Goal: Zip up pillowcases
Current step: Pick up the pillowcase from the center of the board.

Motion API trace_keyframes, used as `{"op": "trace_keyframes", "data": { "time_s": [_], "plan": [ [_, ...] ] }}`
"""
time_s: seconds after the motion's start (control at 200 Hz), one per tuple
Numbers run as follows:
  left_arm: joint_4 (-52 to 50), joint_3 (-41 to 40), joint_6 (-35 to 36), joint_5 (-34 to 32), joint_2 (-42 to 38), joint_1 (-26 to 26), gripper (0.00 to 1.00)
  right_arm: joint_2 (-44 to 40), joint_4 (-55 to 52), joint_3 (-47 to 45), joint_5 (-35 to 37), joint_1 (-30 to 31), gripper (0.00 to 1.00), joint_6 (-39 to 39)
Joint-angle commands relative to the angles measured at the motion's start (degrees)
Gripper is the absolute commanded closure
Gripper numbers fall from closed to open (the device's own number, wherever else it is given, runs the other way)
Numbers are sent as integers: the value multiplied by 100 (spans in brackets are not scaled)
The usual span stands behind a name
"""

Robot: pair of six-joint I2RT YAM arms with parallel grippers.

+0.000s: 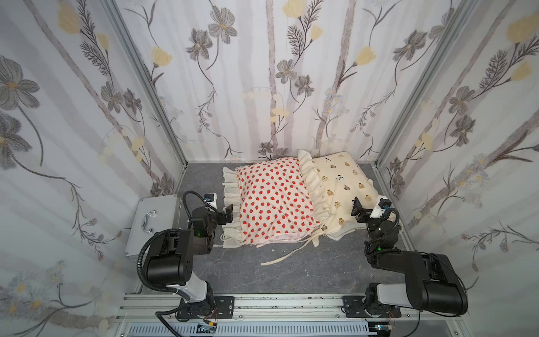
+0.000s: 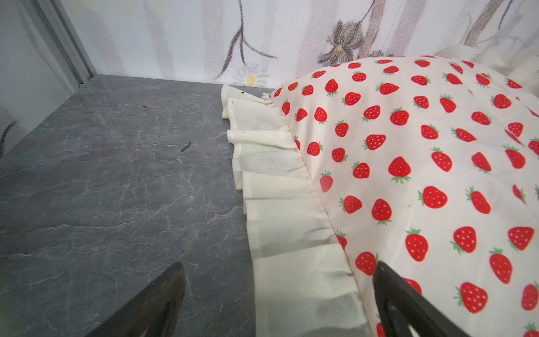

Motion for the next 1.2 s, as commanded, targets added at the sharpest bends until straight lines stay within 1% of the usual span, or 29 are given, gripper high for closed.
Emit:
{"op": "trace_keyframes", "data": {
  "time_s": [0.0, 1.044, 1.129, 1.194],
  "plan": [
    [8, -5, -32, 14, -25, 1, 0, -3, 33, 17, -47, 10, 0, -74],
    [6, -4, -34, 25, -26, 3, 0, -16, 38, 9, -44, 9, 0, -72],
    [74, -50, -102, -157, -34, 3, 0, -25, 90, -19, -23, 10, 0, -62],
    [522, -292, -226, -446, -80, 3, 0, -80, 284, -151, 123, 10, 0, 15]
  ]
}}
